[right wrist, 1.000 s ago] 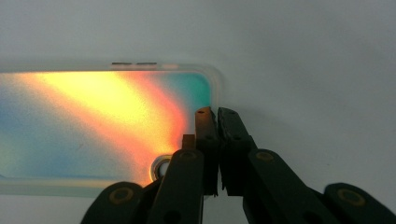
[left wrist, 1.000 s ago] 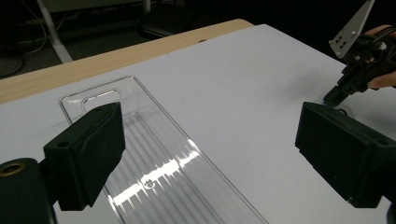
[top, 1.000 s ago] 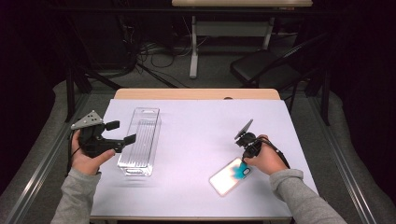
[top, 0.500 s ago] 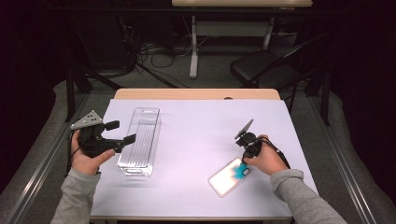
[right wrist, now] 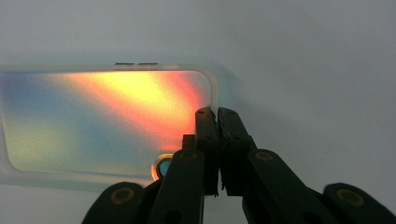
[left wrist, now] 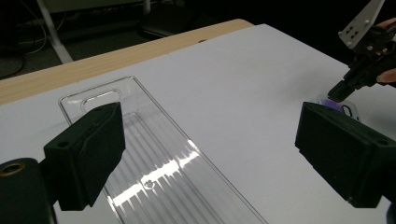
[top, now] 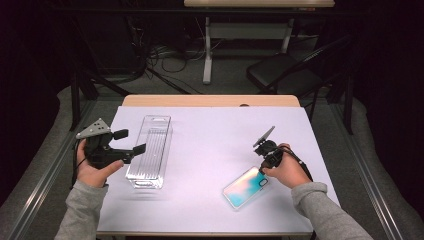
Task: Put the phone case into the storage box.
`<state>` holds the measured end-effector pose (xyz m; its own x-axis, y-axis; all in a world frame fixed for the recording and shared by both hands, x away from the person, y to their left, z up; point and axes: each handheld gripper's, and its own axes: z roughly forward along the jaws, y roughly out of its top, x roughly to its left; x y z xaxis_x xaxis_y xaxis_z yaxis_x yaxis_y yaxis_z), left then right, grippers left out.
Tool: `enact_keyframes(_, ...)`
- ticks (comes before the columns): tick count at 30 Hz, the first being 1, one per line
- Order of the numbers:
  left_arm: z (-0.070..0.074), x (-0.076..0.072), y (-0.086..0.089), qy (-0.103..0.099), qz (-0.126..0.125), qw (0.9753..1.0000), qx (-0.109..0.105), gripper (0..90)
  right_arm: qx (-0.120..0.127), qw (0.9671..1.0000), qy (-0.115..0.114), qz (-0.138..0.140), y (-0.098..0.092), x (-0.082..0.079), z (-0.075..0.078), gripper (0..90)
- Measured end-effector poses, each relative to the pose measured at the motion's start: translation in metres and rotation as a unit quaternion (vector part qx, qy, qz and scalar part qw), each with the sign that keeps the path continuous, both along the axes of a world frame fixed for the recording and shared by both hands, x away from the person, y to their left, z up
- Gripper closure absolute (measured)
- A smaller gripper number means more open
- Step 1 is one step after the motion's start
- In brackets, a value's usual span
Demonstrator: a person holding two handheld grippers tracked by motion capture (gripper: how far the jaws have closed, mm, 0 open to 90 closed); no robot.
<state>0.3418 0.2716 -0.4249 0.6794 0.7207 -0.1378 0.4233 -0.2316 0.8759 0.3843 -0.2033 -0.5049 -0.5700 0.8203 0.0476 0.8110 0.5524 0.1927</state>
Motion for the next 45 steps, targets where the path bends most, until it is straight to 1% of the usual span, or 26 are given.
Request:
enact_keyframes(4,0.0,0.0,-0.001,0.0,-0.001,1.0,0.001,8.8,0.012,0.9998,-0.017,0.001,0.001,-0.004,0.005,87.8)
enact_keyframes(5,0.0,0.0,-0.001,0.0,-0.001,1.0,0.001,8.8,0.035,0.9987,-0.038,-0.006,0.002,-0.006,0.002,87.7)
enact_keyframes(6,-0.001,0.0,-0.001,0.0,-0.001,1.0,0.002,8.8,0.023,0.9992,-0.032,-0.001,0.002,-0.006,0.007,87.7)
enact_keyframes(8,-0.001,0.0,-0.001,0.0,-0.001,1.0,0.001,8.8,0.024,0.999,-0.039,0.005,0.003,-0.007,0.012,87.8)
enact_keyframes(9,-0.001,0.0,-0.001,0.0,-0.001,1.0,0.001,8.8,0.028,0.9987,-0.043,-0.002,0.005,-0.008,0.017,87.8)
enact_keyframes(12,0.0,0.0,-0.001,-0.001,-0.001,1.0,0.001,8.8,0.028,0.9985,-0.048,0.001,0.006,-0.009,0.022,87.8)
enact_keyframes(13,0.0,0.0,-0.001,-0.001,-0.001,1.0,0.001,8.8,0.037,0.9974,-0.062,0.004,0.007,-0.009,0.023,87.8)
enact_keyframes(14,0.0,0.0,-0.001,-0.001,-0.001,1.0,0.001,8.8,0.027,0.9981,-0.055,0.009,0.007,-0.009,0.027,87.8)
enact_keyframes(15,0.0,0.0,-0.001,-0.001,-0.001,1.0,0.0,8.8,0.034,0.9972,-0.066,0.01,0.008,-0.01,0.028,87.8)
enact_keyframes(17,0.0,0.0,-0.001,-0.002,0.0,1.0,-0.001,9.0,0.031,0.9973,-0.066,0.012,0.01,-0.011,0.033,87.8)
enact_keyframes(19,0.0,-0.001,-0.001,-0.002,-0.001,1.0,-0.002,9.1,0.034,0.9965,-0.075,0.014,0.011,-0.011,0.036,87.8)
enact_keyframes(20,0.0,-0.001,-0.001,-0.003,0.0,1.0,-0.002,9.1,0.029,0.9967,-0.074,0.016,0.012,-0.011,0.039,87.8)
enact_keyframes(21,0.001,-0.001,-0.001,-0.003,-0.001,1.0,-0.002,9.1,0.037,0.9956,-0.085,0.016,0.012,-0.011,0.039,87.8)
enact_keyframes(24,0.001,-0.001,-0.001,-0.004,-0.001,1.0,-0.001,9.2,0.035,0.9954,-0.087,0.019,0.015,-0.012,0.046,87.8)
enact_keyframes(25,0.001,-0.001,-0.001,-0.004,-0.001,1.0,-0.001,9.2,0.035,0.9954,-0.087,0.019,0.015,-0.012,0.046,87.8)
enact_keyframes(26,0.001,-0.001,-0.001,-0.004,-0.002,1.0,-0.001,9.2,0.041,0.9942,-0.097,0.02,0.016,-0.012,0.046,87.8)
enact_keyframes(28,0.001,-0.001,-0.002,-0.004,-0.002,1.0,-0.001,9.3,0.036,0.9945,-0.096,0.024,0.017,-0.013,0.05,87.7)
enact_keyframes(29,0.001,-0.002,-0.002,-0.004,-0.002,1.0,-0.001,9.2,0.041,0.9934,-0.104,0.023,0.019,-0.013,0.05,87.7)
enact_keyframes(30,0.001,-0.002,-0.003,-0.003,-0.002,1.0,-0.002,9.2,0.037,0.9938,-0.102,0.024,0.02,-0.013,0.053,87.8)
enact_keyframes(32,0.001,-0.002,-0.003,-0.003,-0.003,1.0,-0.001,9.2,0.04,0.9931,-0.107,0.026,0.022,-0.014,0.055,87.8)
enact_keyframes(33,0.001,-0.002,-0.004,-0.004,-0.004,1.0,0.0,9.2,0.04,0.9922,-0.114,0.03,0.024,-0.015,0.057,87.8)
enact_keyframes(37,0.001,-0.002,-0.005,-0.004,-0.006,1.0,-0.001,9.2,0.041,0.9918,-0.116,0.034,0.027,-0.016,0.059,87.8)
enact_keyframes(39,0.001,-0.002,-0.005,-0.003,-0.008,1.0,-0.001,9.2,0.044,0.9904,-0.126,0.036,0.03,-0.016,0.06,87.8)
enact_keyframes(41,0.001,-0.003,-0.006,-0.003,-0.01,0.9999,-0.002,9.2,0.043,0.9904,-0.126,0.037,0.031,-0.016,0.062,87.8)
enact_keyframes(44,0.001,-0.003,-0.006,-0.003,-0.012,0.9999,-0.003,9.2,0.048,0.989,-0.135,0.04,0.033,-0.017,0.063,87.7)
enact_keyframes(45,0.001,-0.003,-0.007,-0.002,-0.012,0.9999,-0.003,9.3,0.047,0.9892,-0.133,0.04,0.034,-0.017,0.065,87.8)
